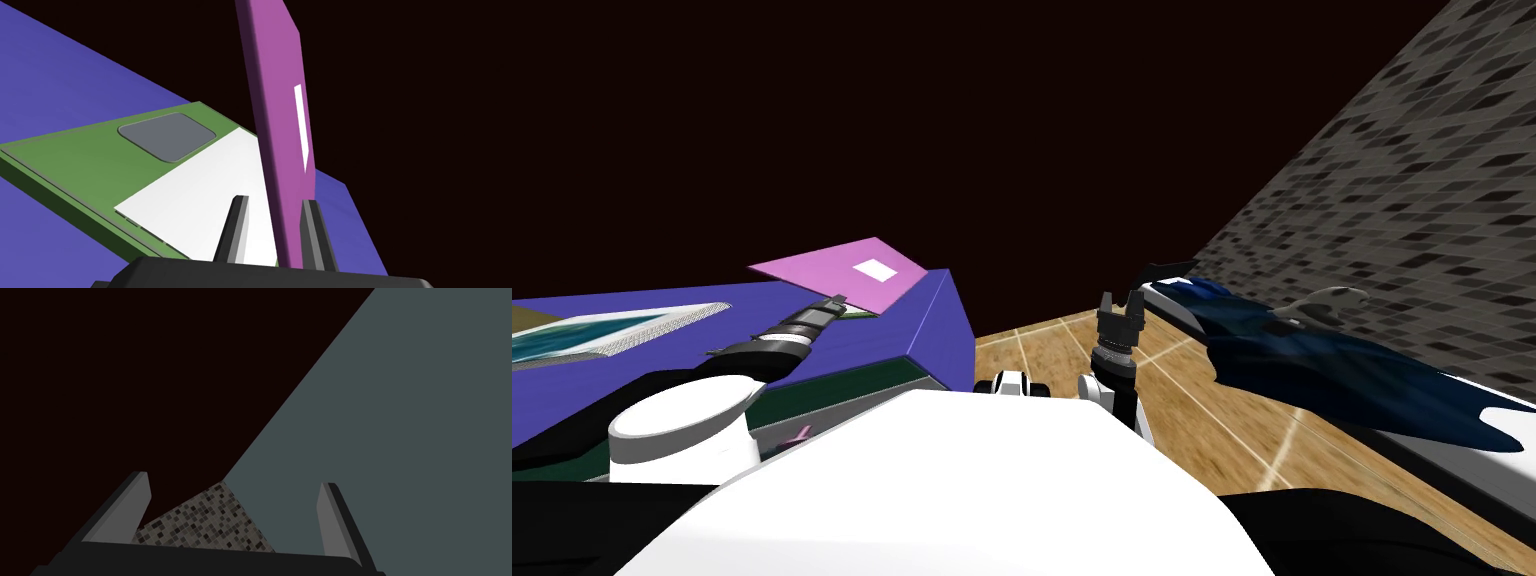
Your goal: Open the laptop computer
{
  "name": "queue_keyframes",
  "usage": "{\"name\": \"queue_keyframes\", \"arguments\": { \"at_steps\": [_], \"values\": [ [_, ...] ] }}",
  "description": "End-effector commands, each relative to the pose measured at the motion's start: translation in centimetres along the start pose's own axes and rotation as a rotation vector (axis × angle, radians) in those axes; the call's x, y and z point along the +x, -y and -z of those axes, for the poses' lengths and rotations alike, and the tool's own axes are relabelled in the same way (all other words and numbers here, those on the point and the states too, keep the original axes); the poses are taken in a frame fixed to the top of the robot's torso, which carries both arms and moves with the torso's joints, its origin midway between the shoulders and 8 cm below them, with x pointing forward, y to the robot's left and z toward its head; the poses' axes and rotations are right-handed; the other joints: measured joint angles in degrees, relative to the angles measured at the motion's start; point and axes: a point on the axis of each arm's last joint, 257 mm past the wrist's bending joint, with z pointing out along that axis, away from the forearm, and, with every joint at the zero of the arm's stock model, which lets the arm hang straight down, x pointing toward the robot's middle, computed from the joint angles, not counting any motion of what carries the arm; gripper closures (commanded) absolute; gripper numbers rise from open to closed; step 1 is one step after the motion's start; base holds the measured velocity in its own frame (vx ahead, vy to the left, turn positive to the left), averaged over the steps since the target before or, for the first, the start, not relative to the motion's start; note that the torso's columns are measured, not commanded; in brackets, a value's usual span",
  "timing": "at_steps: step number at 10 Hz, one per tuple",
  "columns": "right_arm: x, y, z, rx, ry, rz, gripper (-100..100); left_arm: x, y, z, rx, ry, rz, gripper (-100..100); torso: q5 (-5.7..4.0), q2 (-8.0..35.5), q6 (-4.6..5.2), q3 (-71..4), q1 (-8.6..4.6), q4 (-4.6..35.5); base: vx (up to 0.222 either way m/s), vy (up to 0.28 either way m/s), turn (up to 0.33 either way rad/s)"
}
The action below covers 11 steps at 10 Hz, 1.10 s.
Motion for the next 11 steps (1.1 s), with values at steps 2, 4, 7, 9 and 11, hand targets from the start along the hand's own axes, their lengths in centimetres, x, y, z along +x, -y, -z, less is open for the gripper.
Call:
{"name": "queue_keyframes", "arguments": {
  "at_steps": [2, 4, 7, 9, 11],
  "values": [
    [0.0, 0.0, 0.0, 0.000, 0.000, 0.000, 0, -3.1, 2.8, 0.6, 0.051, 0.038, 0.144, 100, 0.10, -0.1, 0.13, 0.0, 0.03, -0.1, -0.026, 0.017, -0.081],
    [0.0, 0.0, 0.0, 0.000, 0.000, 0.000, 0, -3.7, 3.5, 0.8, 0.064, 0.039, 0.186, 100, 0.13, -0.2, 0.14, -0.1, 0.01, -0.1, -0.015, 0.010, -0.047],
    [0.0, 0.0, 0.0, 0.000, 0.000, 0.000, 0, -4.3, 4.3, 1.1, 0.078, 0.040, 0.228, 100, 0.20, -0.1, 0.16, 0.0, -0.08, -0.1, -0.010, 0.006, -0.030],
    [0.0, 0.0, 0.0, 0.000, 0.000, 0.000, 0, -0.1, 3.6, 2.4, 0.056, -0.003, 0.206, -100, -0.38, -0.1, 0.06, -0.1, -0.32, 0.2, 0.069, -0.015, 0.043],
    [0.0, 0.0, 0.0, 0.000, 0.000, 0.000, 0, 1.5, 3.4, 3.4, 0.050, -0.003, 0.202, -100, -0.88, 0.3, 0.06, 0.0, -0.77, 0.5, 0.103, -0.010, 0.034]
  ]
}}
